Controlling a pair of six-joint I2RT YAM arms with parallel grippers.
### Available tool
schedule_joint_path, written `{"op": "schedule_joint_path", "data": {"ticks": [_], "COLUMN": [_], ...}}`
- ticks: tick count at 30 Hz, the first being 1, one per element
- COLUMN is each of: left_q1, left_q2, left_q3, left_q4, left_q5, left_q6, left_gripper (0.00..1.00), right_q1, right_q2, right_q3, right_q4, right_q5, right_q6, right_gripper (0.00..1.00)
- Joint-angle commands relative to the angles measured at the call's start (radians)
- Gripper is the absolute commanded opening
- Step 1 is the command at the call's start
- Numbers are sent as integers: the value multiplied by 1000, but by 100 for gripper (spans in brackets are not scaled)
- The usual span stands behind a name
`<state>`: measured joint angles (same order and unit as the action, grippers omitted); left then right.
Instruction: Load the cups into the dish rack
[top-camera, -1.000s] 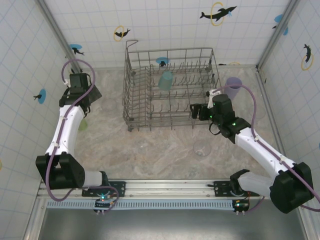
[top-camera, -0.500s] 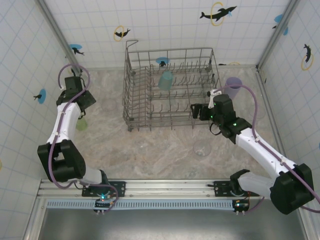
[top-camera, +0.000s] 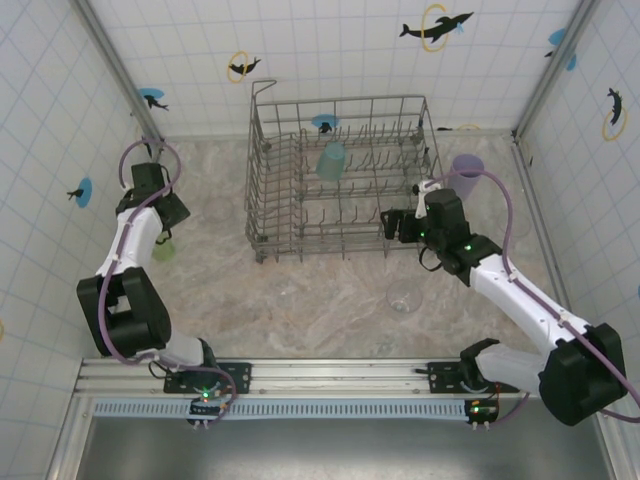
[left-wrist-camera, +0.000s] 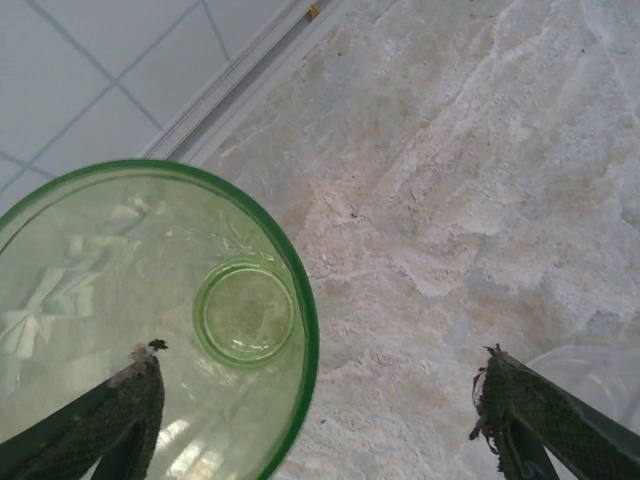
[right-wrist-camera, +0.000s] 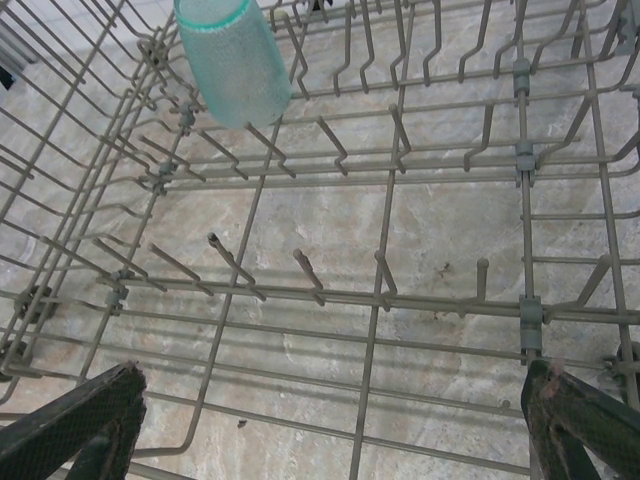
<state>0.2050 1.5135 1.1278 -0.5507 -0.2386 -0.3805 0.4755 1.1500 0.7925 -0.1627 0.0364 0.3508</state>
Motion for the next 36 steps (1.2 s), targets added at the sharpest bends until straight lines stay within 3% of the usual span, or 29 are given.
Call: {"op": "schedule_joint_path", "data": {"ticks": [1, 5, 7, 15, 16, 25, 36], "left_q1": [17, 31, 32, 33, 33, 33, 33], "left_q2": [33, 52, 60, 53, 50, -3, -98], "left_q3": [-18, -23, -22, -19, -19, -23, -46], "left_q4": [23, 39, 44, 44, 43, 43, 76], "left_q5": [16, 41, 45, 41, 39, 83, 216], "left_q6": [34, 34, 34, 34, 34, 23, 20], "left_gripper": [80, 69, 59, 3, 0, 0, 0], "right_q1": [-3, 1, 3, 18, 20, 40, 71], "right_q2": [23, 32, 36, 54, 56, 51, 54], "right_q3": [64, 76, 80, 99, 98, 94, 91], "right_q4": [-15, -14, -9, -10, -10, -5, 7], "right_q5": [-12, -9, -9, -4, -3, 3, 8], "right_q6": [-5, 5, 5, 10, 8, 12, 29], "right_gripper": [100, 100, 100, 100, 100, 100, 100]}}
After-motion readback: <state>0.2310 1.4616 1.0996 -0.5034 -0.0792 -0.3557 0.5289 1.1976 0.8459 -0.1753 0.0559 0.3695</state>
